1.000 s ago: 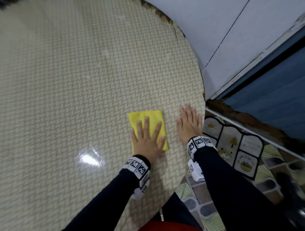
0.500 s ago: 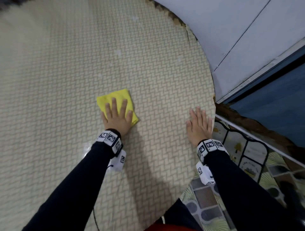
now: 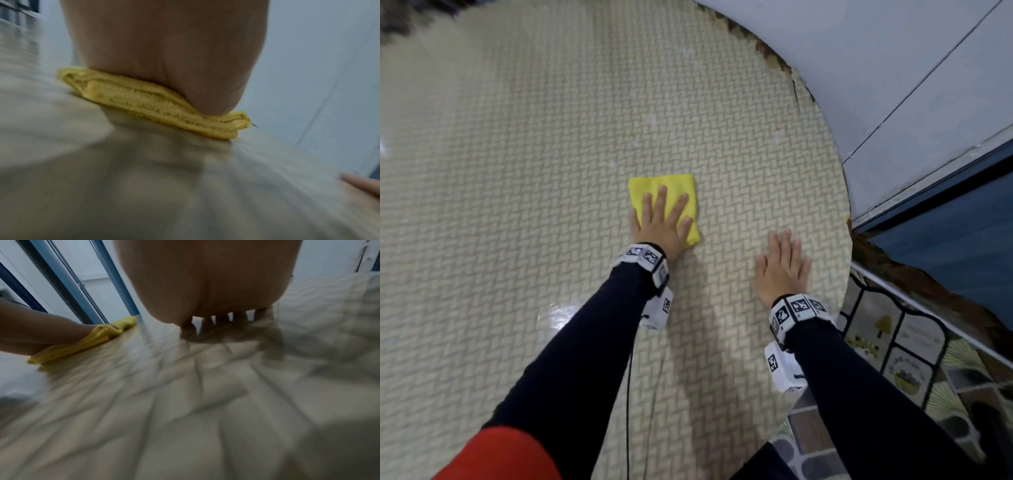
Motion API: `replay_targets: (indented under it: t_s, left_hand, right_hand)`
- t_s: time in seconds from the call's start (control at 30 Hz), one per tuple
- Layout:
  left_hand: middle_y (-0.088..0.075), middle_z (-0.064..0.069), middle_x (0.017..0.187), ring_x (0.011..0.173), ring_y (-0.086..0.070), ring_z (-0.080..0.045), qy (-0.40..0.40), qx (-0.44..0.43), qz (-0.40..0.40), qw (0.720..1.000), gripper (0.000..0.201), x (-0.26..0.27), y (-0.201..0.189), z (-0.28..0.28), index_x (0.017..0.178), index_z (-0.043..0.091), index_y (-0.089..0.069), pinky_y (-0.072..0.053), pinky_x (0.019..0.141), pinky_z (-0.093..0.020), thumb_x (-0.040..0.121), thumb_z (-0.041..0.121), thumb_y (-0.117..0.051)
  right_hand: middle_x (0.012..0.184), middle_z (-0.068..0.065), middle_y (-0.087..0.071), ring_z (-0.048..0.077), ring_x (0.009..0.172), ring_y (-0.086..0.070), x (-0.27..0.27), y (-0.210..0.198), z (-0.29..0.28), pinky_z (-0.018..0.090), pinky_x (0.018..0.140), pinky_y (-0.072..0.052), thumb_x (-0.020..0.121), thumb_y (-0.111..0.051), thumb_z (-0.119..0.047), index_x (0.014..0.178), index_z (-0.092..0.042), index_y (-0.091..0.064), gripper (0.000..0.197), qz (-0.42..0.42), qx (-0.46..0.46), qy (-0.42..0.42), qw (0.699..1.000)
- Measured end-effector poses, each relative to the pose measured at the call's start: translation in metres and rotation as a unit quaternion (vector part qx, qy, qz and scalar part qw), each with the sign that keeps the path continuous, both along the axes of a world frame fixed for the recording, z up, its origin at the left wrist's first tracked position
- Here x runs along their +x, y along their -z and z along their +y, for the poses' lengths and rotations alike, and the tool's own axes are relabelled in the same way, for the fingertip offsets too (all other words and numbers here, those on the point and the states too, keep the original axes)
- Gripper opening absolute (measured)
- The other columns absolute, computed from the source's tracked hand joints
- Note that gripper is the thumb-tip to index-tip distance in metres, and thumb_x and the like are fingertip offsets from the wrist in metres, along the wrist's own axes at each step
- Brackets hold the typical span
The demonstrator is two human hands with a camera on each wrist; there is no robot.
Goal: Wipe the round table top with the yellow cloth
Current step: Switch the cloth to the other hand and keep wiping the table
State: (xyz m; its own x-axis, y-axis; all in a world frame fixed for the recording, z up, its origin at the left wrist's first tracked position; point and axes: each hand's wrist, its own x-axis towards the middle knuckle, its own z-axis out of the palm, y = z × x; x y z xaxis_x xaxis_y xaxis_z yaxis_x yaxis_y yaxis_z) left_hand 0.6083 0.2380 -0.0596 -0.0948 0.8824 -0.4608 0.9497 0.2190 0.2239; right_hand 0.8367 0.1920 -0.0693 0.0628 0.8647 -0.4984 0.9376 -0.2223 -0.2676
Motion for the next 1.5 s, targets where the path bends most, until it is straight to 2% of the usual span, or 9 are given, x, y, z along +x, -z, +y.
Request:
replay_targets:
  t_s: [0.13, 0.27, 0.43, 0.6, 0.77, 0.97, 1.2, 1.37, 1.5]
  left_hand:
    - [0.021, 0.01, 0.16, 0.147, 0.02, -0.02, -0.079, 0.022, 0.006, 0.997, 0.054, -0.052, 0.001, -0.015, 0.148, 0.05, 0.007, 0.011, 0.117, -0.05, 0.098, 0.06, -0.012]
    - [0.018, 0.006, 0.161, 0.147, 0.018, -0.022, -0.121, 0.04, 0.009, 0.992, 0.055, -0.056, 0.002, -0.065, 0.149, 0.048, 0.005, 0.01, 0.117, -0.052, 0.099, 0.058, -0.016]
    - [0.028, 0.005, 0.156, 0.146, 0.021, -0.027, -0.027, 0.047, 0.018, 0.998, 0.064, -0.004, 0.008, -0.102, 0.147, 0.049, 0.01, 0.018, 0.112, -0.052, 0.086, 0.065, 0.003]
    - [0.026, 0.008, 0.158, 0.145, 0.025, -0.022, 0.089, 0.041, 0.012, 0.995, 0.058, 0.017, 0.01, -0.055, 0.146, 0.052, 0.013, 0.016, 0.115, -0.052, 0.09, 0.067, 0.002]
    - [0.02, 0.012, 0.159, 0.147, 0.019, -0.02, -0.005, 0.024, 0.002, 1.0, 0.056, -0.036, 0.003, 0.003, 0.147, 0.053, 0.003, 0.012, 0.117, -0.05, 0.096, 0.064, -0.017]
    - [0.016, 0.006, 0.161, 0.148, 0.016, -0.023, -0.149, 0.036, 0.009, 0.988, 0.058, -0.096, -0.003, -0.045, 0.15, 0.049, 0.001, 0.008, 0.117, -0.053, 0.097, 0.062, -0.017]
    - [0.027, 0.008, 0.157, 0.145, 0.026, -0.023, -0.066, 0.043, -0.006, 0.997, 0.055, -0.031, 0.001, -0.121, 0.146, 0.055, 0.008, 0.017, 0.115, -0.052, 0.097, 0.061, -0.016]
    - [0.024, 0.011, 0.158, 0.146, 0.023, -0.02, 0.0, 0.043, 0.005, 0.999, 0.054, -0.045, 0.005, -0.074, 0.145, 0.057, 0.009, 0.014, 0.116, -0.051, 0.096, 0.064, -0.013]
    - [0.022, 0.012, 0.159, 0.147, 0.021, -0.019, -0.049, 0.026, -0.015, 0.998, 0.054, -0.081, 0.003, -0.024, 0.146, 0.056, 0.004, 0.013, 0.117, -0.051, 0.096, 0.064, -0.016]
  right_hand:
    - [0.154, -0.006, 0.031, 0.013, 0.142, 0.029, 0.002, 0.002, -0.004, 0.04, 0.113, 0.022, 0.102, -0.005, -0.043, 0.15, -0.028, 0.018, 0.056, 0.0, 0.012, -0.004, 1.0]
    - [0.151, -0.007, 0.036, 0.013, 0.14, 0.032, 0.001, 0.005, -0.005, 0.041, 0.113, 0.023, 0.101, -0.003, -0.043, 0.147, -0.029, 0.023, 0.055, -0.005, 0.02, -0.008, 1.0]
    - [0.15, -0.008, 0.038, 0.012, 0.139, 0.034, 0.0, 0.006, -0.006, 0.041, 0.113, 0.023, 0.1, 0.0, -0.045, 0.145, -0.031, 0.026, 0.054, -0.015, 0.025, -0.006, 1.0]
    - [0.151, -0.007, 0.036, 0.012, 0.14, 0.032, 0.0, 0.006, -0.004, 0.041, 0.113, 0.023, 0.1, -0.003, -0.044, 0.146, -0.03, 0.024, 0.054, -0.017, 0.023, -0.006, 1.0]
    - [0.151, -0.009, 0.035, 0.01, 0.139, 0.032, 0.003, 0.006, -0.005, 0.04, 0.114, 0.023, 0.101, -0.003, -0.045, 0.148, -0.031, 0.021, 0.055, -0.005, 0.023, -0.01, 1.0]
    - [0.158, -0.006, 0.022, 0.013, 0.144, 0.022, -0.006, -0.004, -0.007, 0.042, 0.116, 0.017, 0.102, -0.01, -0.04, 0.152, -0.029, 0.009, 0.054, -0.002, 0.065, -0.031, 0.997]
    - [0.158, -0.006, 0.021, 0.012, 0.145, 0.021, -0.095, -0.005, -0.005, 0.041, 0.116, 0.018, 0.102, -0.01, -0.04, 0.152, -0.026, 0.008, 0.056, 0.061, 0.058, -0.102, 0.991]
    - [0.156, -0.009, 0.026, 0.01, 0.142, 0.026, -0.107, 0.001, -0.001, 0.039, 0.115, 0.02, 0.101, -0.011, -0.044, 0.151, -0.029, 0.013, 0.058, 0.063, 0.031, -0.064, 0.995]
    - [0.156, -0.007, 0.028, 0.012, 0.142, 0.027, -0.105, 0.003, -0.003, 0.04, 0.115, 0.02, 0.101, -0.013, -0.045, 0.151, -0.031, 0.013, 0.058, 0.045, 0.035, -0.083, 0.995]
